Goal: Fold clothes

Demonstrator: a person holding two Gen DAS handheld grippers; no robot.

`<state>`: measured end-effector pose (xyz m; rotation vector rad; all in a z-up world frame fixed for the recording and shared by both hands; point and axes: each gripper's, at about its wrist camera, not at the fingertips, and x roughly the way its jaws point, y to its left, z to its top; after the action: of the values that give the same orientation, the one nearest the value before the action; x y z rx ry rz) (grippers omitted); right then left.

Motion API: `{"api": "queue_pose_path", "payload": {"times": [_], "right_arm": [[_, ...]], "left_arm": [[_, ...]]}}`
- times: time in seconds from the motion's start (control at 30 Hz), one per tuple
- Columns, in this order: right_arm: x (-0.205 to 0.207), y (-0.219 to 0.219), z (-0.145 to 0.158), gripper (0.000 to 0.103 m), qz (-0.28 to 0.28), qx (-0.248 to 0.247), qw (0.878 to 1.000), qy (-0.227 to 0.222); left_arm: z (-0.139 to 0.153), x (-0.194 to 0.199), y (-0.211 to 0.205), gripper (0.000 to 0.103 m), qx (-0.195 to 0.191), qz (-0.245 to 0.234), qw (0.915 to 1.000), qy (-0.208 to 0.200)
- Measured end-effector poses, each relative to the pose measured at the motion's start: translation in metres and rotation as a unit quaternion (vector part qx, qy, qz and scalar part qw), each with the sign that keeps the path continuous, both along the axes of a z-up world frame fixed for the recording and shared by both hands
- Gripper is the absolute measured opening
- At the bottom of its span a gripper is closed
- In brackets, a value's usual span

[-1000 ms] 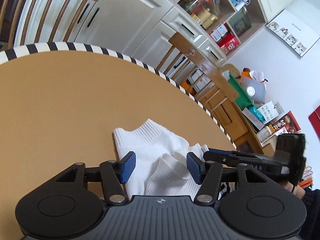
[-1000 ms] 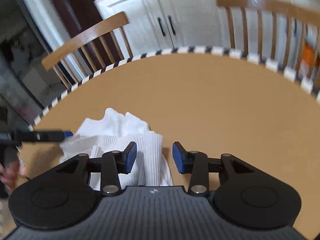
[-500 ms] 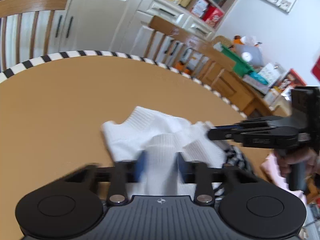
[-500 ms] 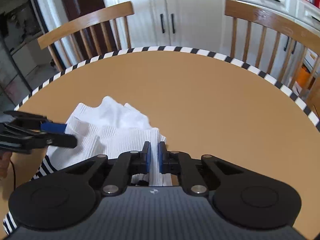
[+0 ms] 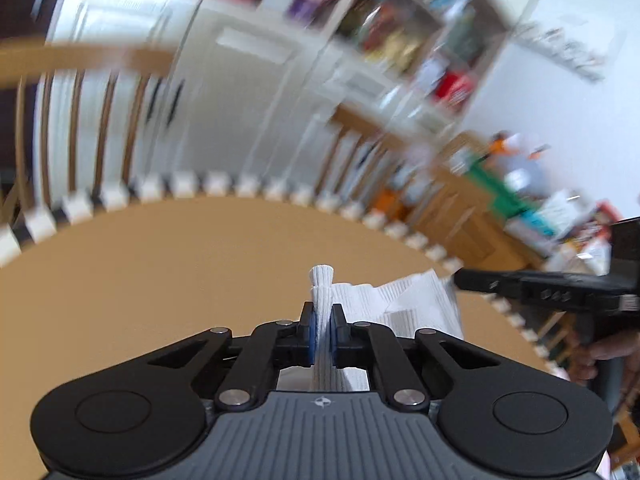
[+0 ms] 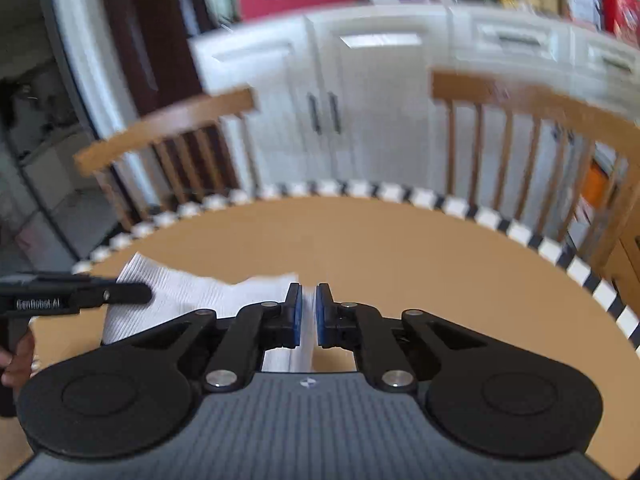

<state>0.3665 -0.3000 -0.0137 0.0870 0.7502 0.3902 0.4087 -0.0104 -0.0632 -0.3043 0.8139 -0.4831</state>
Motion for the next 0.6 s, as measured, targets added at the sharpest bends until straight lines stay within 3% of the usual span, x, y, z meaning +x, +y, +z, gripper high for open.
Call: {"api": "queue_pose_path", "payload": {"times": [0.03, 0.1, 0.2, 0.27, 0.3, 0.4, 0.53, 0.57, 0.6], "right_arm": [[-0.001, 0.0, -0.004, 0.008, -0.004, 0.001, 1.0, 0.002], [-0.003, 0.001, -0.011, 0.012, -0.011, 0.002, 1.0, 0.007], [-0.006, 0.003, -0.021, 0.016, -0.021, 0.004, 1.0, 0.014], [-0.007, 0.004, -0.028, 0.022, -0.028, 0.006, 0.999, 0.019], [-0.02, 0.004, -0.027, 0.026, -0.025, 0.01, 1.0, 0.016], [-0.056, 0.013, -0.03, 0.026, -0.002, -0.003, 1.0, 0.021], [-0.068, 0.023, -0.045, 0.027, -0.009, -0.024, 0.999, 0.039], [-0.067, 0.024, -0.05, 0.027, -0.014, -0.026, 0.999, 0.046], [-0.066, 0.026, -0.053, 0.019, -0.014, -0.026, 0.998, 0.049]], "left_arm": [[-0.012, 0.009, -0.005, 0.008, 0.004, 0.0, 0.9997, 0.023], [-0.017, 0.011, -0.01, 0.015, 0.022, 0.002, 0.9997, 0.006], [0.0, 0.001, 0.0, 0.039, 0.049, 0.027, 0.998, -0.027], [0.016, -0.02, 0.018, 0.044, 0.024, 0.043, 0.9975, -0.051], [0.021, -0.032, 0.024, 0.044, 0.02, 0.042, 0.9972, -0.059], [0.023, -0.066, 0.022, 0.045, 0.051, 0.007, 0.9956, -0.078], [0.001, -0.083, -0.006, 0.045, 0.088, -0.034, 0.994, -0.056], [-0.003, -0.085, -0.014, 0.045, 0.091, -0.036, 0.9937, -0.054], [-0.006, -0.088, -0.021, 0.045, 0.095, -0.039, 0.9934, -0.052]]}}
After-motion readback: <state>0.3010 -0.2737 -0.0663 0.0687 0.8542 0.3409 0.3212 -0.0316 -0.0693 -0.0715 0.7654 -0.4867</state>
